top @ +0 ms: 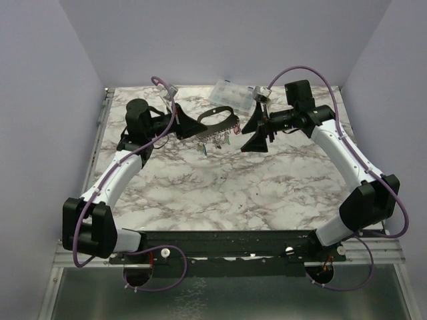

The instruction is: Remove the keys from the keyring

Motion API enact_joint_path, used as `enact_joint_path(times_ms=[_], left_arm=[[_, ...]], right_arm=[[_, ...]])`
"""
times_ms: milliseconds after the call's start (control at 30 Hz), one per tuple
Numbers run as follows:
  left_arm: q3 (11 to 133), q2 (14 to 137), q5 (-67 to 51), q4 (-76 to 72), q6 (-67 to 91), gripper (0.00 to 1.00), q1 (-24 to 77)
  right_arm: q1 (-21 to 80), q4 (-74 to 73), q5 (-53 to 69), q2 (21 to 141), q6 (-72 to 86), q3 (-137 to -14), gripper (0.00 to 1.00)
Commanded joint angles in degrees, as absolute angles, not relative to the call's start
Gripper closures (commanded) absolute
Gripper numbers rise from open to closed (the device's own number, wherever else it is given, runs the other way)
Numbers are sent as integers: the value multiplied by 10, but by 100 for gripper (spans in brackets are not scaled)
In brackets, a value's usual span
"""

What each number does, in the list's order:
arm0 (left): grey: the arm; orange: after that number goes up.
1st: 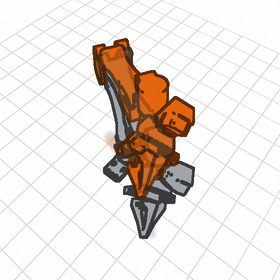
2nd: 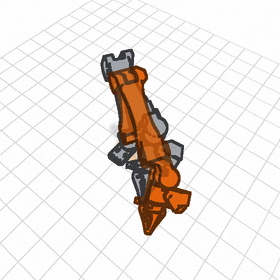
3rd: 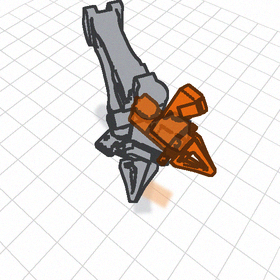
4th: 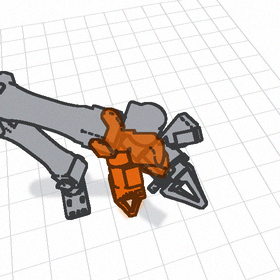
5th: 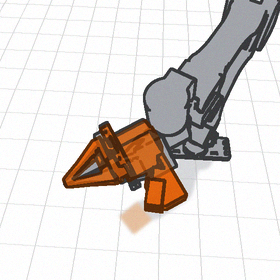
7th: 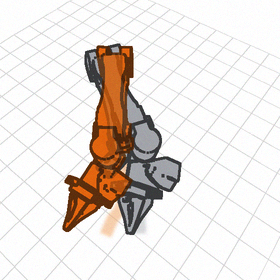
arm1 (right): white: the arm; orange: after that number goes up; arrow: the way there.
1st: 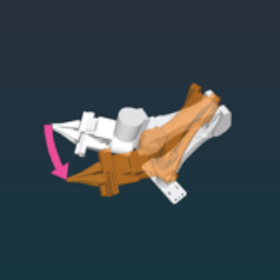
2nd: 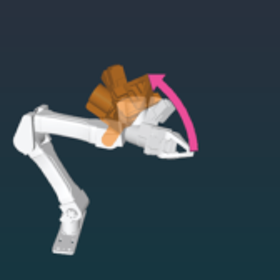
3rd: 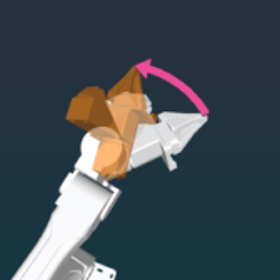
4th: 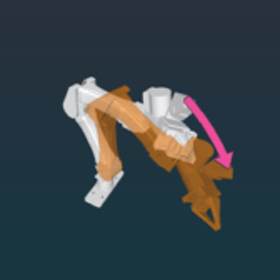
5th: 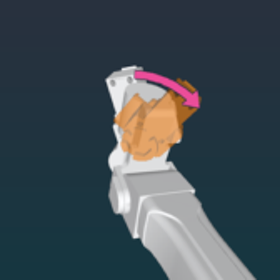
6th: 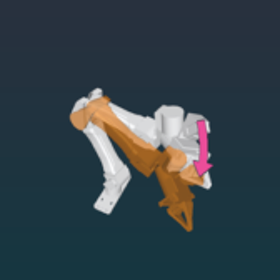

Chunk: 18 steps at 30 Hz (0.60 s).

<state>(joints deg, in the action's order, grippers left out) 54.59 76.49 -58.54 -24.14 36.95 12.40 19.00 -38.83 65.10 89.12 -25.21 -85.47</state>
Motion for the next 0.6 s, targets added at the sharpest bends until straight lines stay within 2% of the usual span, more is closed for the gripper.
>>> enact_joint_path(times_ms=[0, 267, 567], left_arm=[[623, 746, -506, 24, 151, 100, 139], [721, 763, -439, 313, -171, 100, 257], [759, 785, -448, 358, -221, 100, 306]], right_arm=[[185, -471, 625, 874, -291, -880, 6], [184, -533, 597, 897, -328, -965, 6], [226, -563, 650, 908, -347, -920, 15]])
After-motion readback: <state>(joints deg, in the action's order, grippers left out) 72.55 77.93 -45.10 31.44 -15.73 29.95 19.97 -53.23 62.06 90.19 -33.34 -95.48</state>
